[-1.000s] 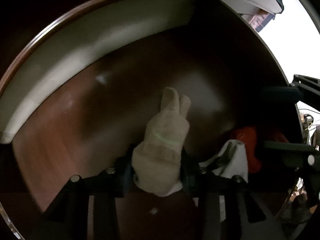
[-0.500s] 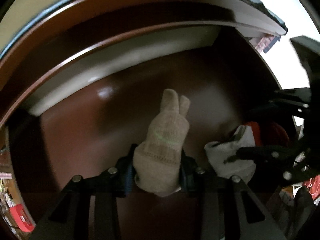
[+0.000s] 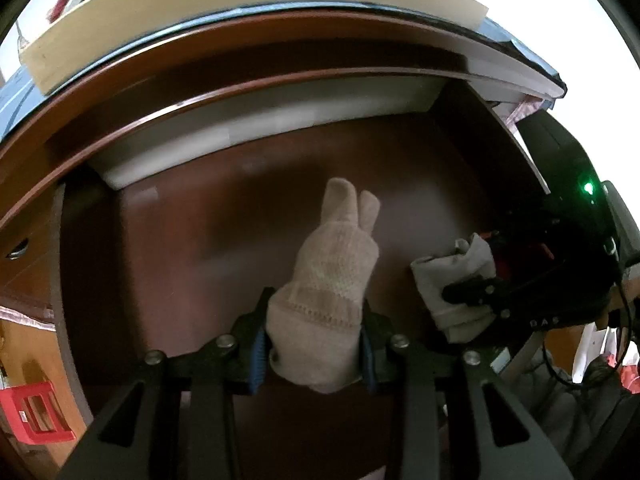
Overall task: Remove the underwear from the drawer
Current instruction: 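Grasp the beige glove with the left gripper while the right gripper grasps the grey sock and lifts, then carry the beige glove and grey sock up toward the white tray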
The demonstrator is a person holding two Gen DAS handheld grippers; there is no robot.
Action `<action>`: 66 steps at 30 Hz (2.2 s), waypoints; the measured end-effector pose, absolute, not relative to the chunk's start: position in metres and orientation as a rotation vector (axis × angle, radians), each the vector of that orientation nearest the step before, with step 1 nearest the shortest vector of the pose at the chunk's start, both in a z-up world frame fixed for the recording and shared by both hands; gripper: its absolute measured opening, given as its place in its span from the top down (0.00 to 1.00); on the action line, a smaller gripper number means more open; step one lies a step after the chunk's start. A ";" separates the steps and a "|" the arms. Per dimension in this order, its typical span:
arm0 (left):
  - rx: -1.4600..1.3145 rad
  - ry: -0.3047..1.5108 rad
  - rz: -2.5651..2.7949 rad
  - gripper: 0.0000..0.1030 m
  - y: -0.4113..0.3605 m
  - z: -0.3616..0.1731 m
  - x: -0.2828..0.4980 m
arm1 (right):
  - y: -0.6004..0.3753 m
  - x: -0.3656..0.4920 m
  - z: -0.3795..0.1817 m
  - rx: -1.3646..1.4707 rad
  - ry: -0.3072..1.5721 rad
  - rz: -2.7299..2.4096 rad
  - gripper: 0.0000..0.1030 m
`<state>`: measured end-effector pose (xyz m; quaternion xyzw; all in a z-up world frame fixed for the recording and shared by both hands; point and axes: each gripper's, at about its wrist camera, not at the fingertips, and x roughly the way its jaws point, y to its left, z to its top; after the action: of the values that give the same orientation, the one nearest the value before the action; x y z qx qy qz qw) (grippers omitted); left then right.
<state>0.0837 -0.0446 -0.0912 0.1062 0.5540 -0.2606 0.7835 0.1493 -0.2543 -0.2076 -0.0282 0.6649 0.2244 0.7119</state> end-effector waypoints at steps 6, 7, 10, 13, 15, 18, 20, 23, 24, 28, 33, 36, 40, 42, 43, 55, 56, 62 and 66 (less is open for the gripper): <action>0.195 1.184 -0.569 0.66 -0.030 -0.091 0.075 | -0.249 0.152 -0.207 -0.063 1.477 0.501 0.73; 0.189 1.184 -0.568 0.66 -0.030 -0.092 0.074 | -0.250 0.151 -0.206 -0.060 1.467 0.498 0.74; 0.169 1.176 -0.569 0.66 -0.022 -0.090 0.069 | -0.258 0.145 -0.198 -0.002 1.410 0.495 0.77; 0.147 1.156 -0.572 0.66 -0.017 -0.085 0.067 | -0.269 0.142 -0.187 0.089 1.348 0.475 0.77; 0.133 1.139 -0.572 0.66 -0.019 -0.081 0.067 | -0.284 0.144 -0.175 0.183 1.298 0.458 0.77; 0.120 1.117 -0.585 0.66 -0.020 -0.073 0.066 | -0.301 0.142 -0.164 0.329 1.224 0.436 0.77; 0.119 1.107 -0.593 0.66 -0.021 -0.070 0.065 | -0.308 0.143 -0.154 0.400 1.174 0.422 0.77; 0.116 1.093 -0.602 0.66 -0.028 -0.066 0.064 | -0.318 0.139 -0.145 0.462 1.111 0.414 0.77; 0.115 1.090 -0.603 0.66 -0.029 -0.064 0.065 | -0.321 0.139 -0.140 0.486 1.086 0.414 0.77; 0.103 1.075 -0.594 0.66 -0.030 -0.059 0.065 | -0.310 0.138 -0.128 0.506 1.013 0.398 0.77; 0.098 1.062 -0.601 0.66 -0.032 -0.053 0.062 | -0.316 0.123 -0.116 0.508 0.987 0.389 0.77; 0.095 1.046 -0.608 0.66 -0.035 -0.048 0.059 | -0.316 0.117 -0.111 0.491 0.957 0.374 0.77; 0.095 1.007 -0.617 0.66 -0.038 -0.037 0.055 | -0.314 0.115 -0.099 0.478 0.913 0.382 0.77; 0.090 0.994 -0.616 0.66 -0.039 -0.033 0.054 | -0.309 0.117 -0.096 0.471 0.892 0.382 0.77; 0.087 0.987 -0.617 0.66 -0.039 -0.030 0.053 | -0.311 0.115 -0.092 0.468 0.882 0.381 0.77; 0.101 0.912 -0.582 0.66 -0.043 -0.009 0.049 | -0.313 0.105 -0.058 0.442 0.780 0.378 0.77; 0.104 0.905 -0.578 0.66 -0.043 -0.007 0.049 | -0.313 0.105 -0.056 0.442 0.775 0.379 0.77; 0.118 0.881 -0.574 0.66 -0.046 -0.001 0.046 | -0.314 0.104 -0.049 0.452 0.750 0.375 0.77; 0.119 0.864 -0.574 0.66 -0.047 0.004 0.044 | -0.315 0.099 -0.042 0.451 0.724 0.369 0.77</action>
<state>0.0441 -0.0471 0.0043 0.0568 0.4127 -0.2740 0.8668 0.0991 -0.3150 -0.0418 0.2177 0.3490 0.1779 0.8940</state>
